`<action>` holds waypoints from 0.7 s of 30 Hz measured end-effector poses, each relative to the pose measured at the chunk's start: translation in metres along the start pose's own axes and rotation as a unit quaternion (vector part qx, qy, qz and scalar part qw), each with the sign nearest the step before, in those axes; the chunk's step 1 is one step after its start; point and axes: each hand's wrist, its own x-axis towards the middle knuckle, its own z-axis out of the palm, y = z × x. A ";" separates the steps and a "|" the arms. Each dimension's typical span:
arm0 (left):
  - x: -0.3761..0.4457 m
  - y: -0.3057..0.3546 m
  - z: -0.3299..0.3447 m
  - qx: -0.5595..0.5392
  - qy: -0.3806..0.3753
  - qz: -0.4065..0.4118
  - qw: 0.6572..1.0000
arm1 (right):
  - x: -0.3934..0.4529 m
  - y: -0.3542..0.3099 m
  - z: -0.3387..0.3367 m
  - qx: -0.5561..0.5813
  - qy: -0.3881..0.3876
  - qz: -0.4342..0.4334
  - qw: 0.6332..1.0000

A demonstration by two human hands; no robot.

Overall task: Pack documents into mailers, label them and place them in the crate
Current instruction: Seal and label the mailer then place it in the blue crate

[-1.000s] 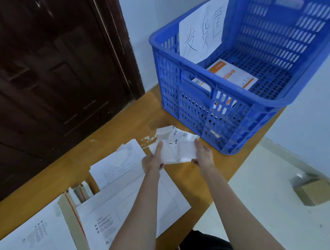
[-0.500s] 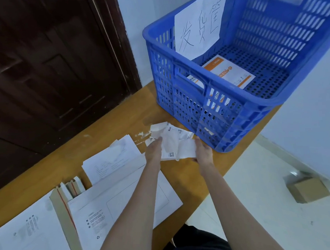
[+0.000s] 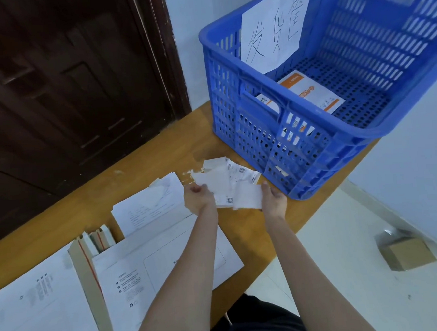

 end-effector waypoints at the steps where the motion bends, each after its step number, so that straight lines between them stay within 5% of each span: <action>1: 0.005 -0.001 0.000 -0.008 0.013 0.000 1.000 | 0.002 0.000 -0.002 0.009 0.016 -0.001 1.000; 7: -0.005 0.001 -0.001 0.044 -0.110 -0.005 0.993 | 0.000 -0.001 -0.005 0.050 0.012 0.012 0.999; 13: -0.006 -0.006 -0.013 0.084 -0.131 0.044 0.987 | -0.004 0.004 0.008 -0.025 -0.004 -0.041 0.999; 21: 0.000 -0.011 -0.041 0.046 -0.332 -0.060 0.940 | -0.028 0.011 0.029 -0.193 -0.048 -0.192 0.961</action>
